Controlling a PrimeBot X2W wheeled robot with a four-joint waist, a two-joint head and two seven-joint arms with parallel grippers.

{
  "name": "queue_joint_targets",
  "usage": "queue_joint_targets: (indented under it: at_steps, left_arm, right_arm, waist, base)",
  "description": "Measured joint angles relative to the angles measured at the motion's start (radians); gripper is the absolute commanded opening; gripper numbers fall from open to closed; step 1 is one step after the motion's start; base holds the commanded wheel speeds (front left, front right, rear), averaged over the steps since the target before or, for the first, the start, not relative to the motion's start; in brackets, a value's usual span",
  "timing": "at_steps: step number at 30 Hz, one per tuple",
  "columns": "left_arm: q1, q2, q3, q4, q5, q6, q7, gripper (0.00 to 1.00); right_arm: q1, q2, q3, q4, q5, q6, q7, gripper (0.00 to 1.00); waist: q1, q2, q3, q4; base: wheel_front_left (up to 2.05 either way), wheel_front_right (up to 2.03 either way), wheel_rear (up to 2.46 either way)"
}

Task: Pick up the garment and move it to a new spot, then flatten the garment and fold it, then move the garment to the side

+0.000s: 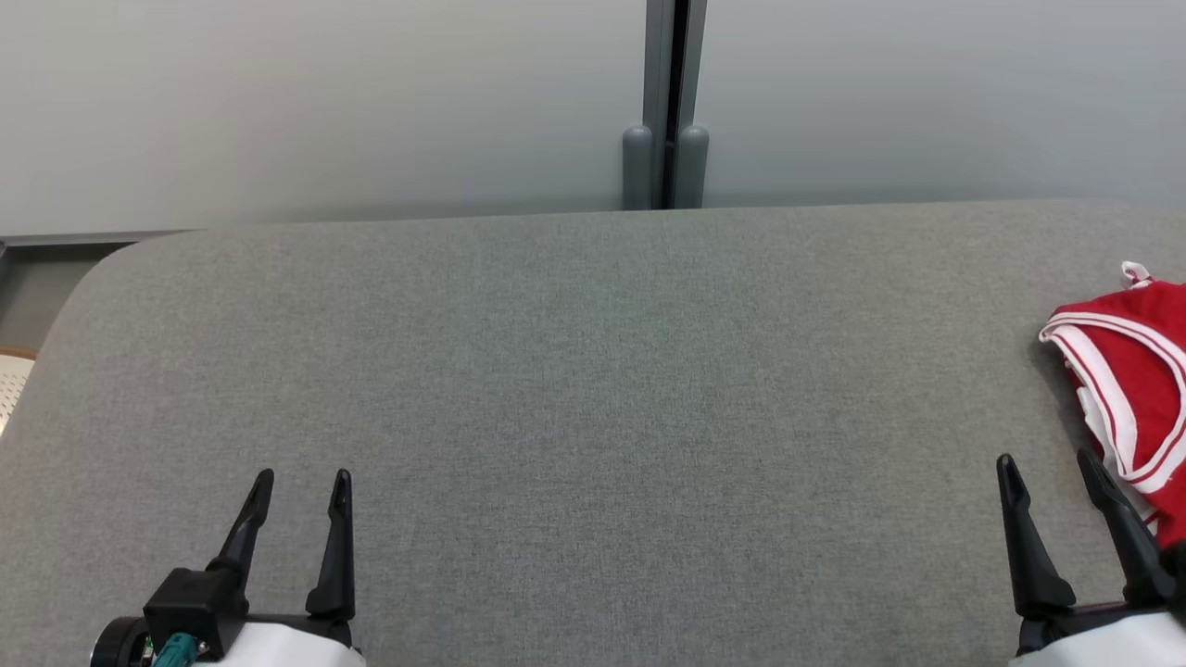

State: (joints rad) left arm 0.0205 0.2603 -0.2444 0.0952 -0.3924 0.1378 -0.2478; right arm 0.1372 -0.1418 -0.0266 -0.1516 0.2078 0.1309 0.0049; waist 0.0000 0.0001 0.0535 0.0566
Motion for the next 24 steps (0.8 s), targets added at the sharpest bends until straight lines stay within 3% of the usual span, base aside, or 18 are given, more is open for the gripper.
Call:
queue_joint_targets:
  at_steps: [8, 24]
  left_arm:
    - [0.040, 0.009, -0.017, 0.013, -0.003, 0.004, 0.010, 1.00]
    - [0.054, 0.012, -0.030, 0.035, -0.006, 0.013, 0.024, 1.00]
  right_arm:
    - [0.088, 0.012, -0.025, -0.027, 0.000, 0.000, 0.043, 1.00]
    - [0.103, 0.018, -0.005, -0.032, -0.001, 0.000, 0.066, 1.00]
  waist:
    - [0.0000, 0.0000, -0.083, 0.014]
    - [0.0001, 0.0000, -0.120, 0.009]
  base:
    - [0.00, 0.00, 0.00]
    - [0.00, 0.00, 0.00]
